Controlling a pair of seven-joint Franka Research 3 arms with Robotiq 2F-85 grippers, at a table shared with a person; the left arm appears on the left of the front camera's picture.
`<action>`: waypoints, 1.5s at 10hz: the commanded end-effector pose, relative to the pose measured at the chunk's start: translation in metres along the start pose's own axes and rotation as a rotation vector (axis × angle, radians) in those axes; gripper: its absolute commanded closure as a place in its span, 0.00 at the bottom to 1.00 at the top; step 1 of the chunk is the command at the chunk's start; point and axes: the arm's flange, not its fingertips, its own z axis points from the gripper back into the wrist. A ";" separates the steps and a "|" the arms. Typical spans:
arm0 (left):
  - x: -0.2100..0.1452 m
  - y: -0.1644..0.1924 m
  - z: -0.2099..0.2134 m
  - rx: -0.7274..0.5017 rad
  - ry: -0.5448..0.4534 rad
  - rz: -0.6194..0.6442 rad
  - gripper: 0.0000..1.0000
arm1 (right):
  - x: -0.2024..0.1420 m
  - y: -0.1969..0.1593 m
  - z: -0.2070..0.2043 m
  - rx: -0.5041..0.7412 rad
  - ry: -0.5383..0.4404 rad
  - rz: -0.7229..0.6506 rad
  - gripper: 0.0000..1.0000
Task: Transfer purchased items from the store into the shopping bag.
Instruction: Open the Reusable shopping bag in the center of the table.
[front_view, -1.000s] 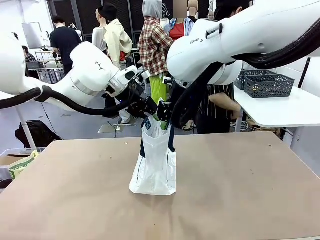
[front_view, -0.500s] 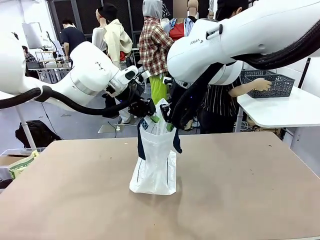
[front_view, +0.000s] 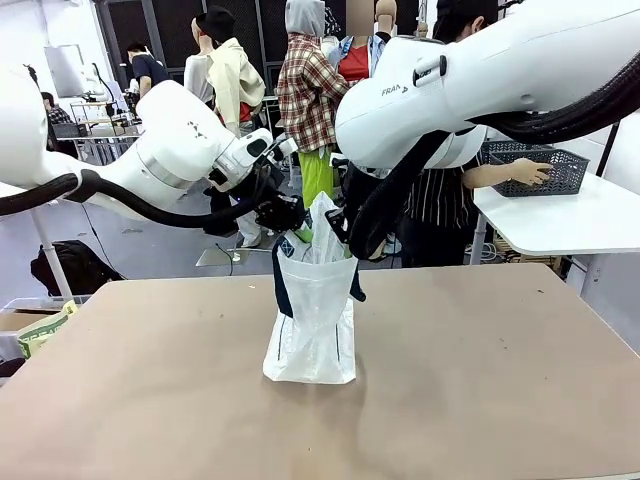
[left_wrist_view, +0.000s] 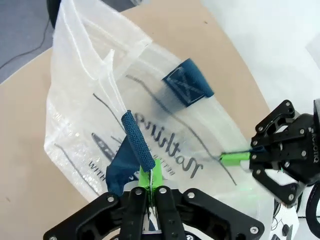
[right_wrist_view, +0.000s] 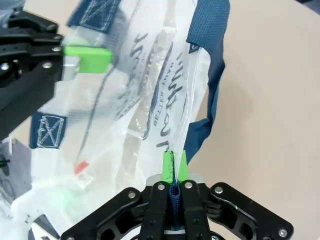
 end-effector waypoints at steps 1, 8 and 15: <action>-0.019 0.009 0.031 0.008 -0.056 0.046 1.00 | -0.007 -0.009 0.009 -0.101 -0.011 -0.059 1.00; -0.096 0.048 0.111 0.120 -0.107 0.185 1.00 | -0.011 -0.019 0.013 -0.122 0.041 -0.083 1.00; -0.109 0.050 0.091 0.103 -0.037 0.200 1.00 | -0.007 0.002 -0.042 -0.081 0.145 -0.043 1.00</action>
